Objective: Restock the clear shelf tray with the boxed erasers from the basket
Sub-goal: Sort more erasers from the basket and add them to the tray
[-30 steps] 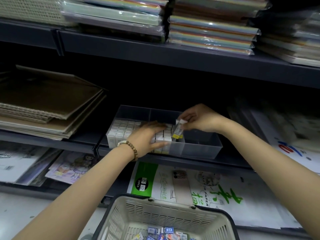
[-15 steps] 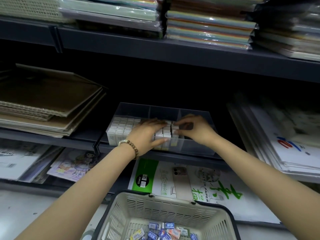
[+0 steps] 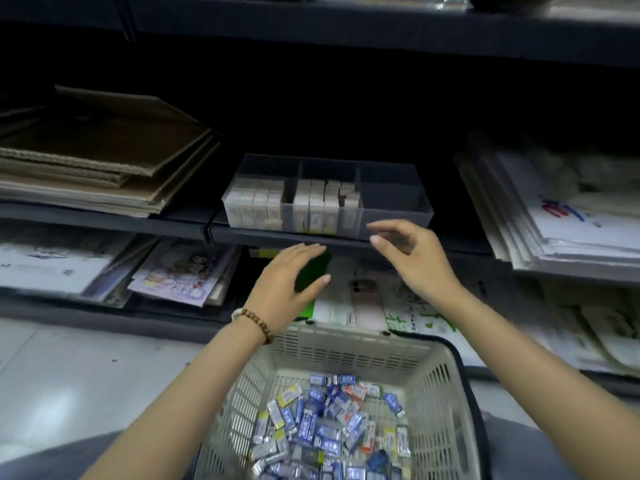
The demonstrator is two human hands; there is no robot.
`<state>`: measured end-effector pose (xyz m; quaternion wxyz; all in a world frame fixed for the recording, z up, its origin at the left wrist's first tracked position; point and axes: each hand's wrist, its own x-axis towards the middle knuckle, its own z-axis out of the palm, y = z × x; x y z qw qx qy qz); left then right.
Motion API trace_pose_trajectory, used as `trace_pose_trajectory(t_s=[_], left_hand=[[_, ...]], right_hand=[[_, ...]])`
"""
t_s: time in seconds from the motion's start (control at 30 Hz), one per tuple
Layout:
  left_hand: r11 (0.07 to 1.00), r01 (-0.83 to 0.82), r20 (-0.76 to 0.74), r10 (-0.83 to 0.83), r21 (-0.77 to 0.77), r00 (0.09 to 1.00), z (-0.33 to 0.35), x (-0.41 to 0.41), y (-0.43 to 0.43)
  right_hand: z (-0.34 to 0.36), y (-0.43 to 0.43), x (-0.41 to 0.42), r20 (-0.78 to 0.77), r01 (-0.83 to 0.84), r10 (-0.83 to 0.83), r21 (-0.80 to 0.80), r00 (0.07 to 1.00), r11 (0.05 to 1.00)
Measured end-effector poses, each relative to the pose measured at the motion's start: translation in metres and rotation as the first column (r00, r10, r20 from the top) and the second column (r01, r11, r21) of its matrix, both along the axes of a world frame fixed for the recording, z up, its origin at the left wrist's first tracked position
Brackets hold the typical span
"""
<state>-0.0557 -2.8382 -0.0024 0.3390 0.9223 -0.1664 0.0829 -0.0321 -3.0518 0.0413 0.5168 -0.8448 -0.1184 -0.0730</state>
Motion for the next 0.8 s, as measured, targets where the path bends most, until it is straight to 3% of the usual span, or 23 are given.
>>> trace_pose_trajectory(t_s=[0.13,0.23,0.33,0.47,0.57,0.67,0.8], left_hand=[[1.000,0.020,-0.311,-0.025,-0.019,0.950,-0.076,-0.039,-0.002],[0.996,0.059,-0.531,-0.012,0.072,0.847,-0.141,-0.064,0.000],[0.992,0.091,-0.685,-0.004,0.091,0.728,-0.199,-0.081,0.000],[0.997,0.043,-0.820,0.032,0.068,0.571,-0.260,-0.091,-0.007],[0.997,-0.028,-0.877,0.079,0.075,0.474,-0.292,-0.094,-0.014],[0.997,-0.019,-0.877,0.076,0.076,0.474,-0.310,-0.095,-0.017],[0.998,-0.064,-0.895,0.052,0.026,0.442,-0.318,-0.090,-0.014]], right_hand=[[-0.092,-0.014,-0.043,-0.353,-0.085,0.067,-0.034,0.933,0.996],[-0.182,-0.032,-0.074,-0.667,-0.138,0.023,-0.120,0.745,0.983],[-0.255,-0.051,-0.099,-0.838,-0.100,-0.104,-0.185,0.536,0.978],[-0.321,-0.066,-0.120,-0.878,-0.087,-0.269,-0.327,0.395,0.941],[-0.351,-0.069,-0.128,-0.832,-0.191,-0.290,-0.419,0.473,0.888],[-0.365,-0.066,-0.128,-0.802,-0.324,-0.242,-0.469,0.547,0.821],[-0.371,-0.071,-0.114,-0.858,-0.379,-0.273,-0.449,0.435,0.809]])
